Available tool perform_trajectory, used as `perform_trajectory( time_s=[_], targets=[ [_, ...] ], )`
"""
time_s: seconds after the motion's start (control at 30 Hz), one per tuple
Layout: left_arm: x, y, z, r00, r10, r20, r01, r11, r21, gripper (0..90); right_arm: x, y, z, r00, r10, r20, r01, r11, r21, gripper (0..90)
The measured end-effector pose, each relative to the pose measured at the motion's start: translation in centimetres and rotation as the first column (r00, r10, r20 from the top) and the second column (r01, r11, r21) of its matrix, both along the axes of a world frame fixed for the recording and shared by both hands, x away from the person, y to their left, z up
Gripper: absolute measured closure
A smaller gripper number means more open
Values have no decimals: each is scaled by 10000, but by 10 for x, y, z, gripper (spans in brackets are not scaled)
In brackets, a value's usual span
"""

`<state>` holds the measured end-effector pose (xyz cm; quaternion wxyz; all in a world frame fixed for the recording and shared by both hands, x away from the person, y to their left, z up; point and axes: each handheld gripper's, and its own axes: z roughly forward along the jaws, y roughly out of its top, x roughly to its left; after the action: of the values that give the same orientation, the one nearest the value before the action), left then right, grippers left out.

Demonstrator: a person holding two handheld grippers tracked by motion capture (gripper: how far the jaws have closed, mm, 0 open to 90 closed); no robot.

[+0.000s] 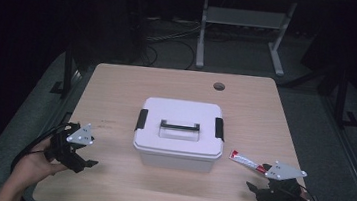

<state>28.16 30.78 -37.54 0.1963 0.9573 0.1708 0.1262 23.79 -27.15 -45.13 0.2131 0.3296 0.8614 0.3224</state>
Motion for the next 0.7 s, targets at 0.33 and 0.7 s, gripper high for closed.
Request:
perform_trajectory(
  time_s=[0.33, 0.7],
  targets=[
    [7, -2, 2, 9986, -362, -385, 381, 9981, 481, 218, 0, 0, -1, 10000, 60, -34, -60, 10000, -13, 188],
    [9, -7, -1, 9902, -900, -1068, 1027, 9874, 1206, 219, 1, 3, -3, 9997, 202, -148, -204, 9998, -77, 188]
  ],
)
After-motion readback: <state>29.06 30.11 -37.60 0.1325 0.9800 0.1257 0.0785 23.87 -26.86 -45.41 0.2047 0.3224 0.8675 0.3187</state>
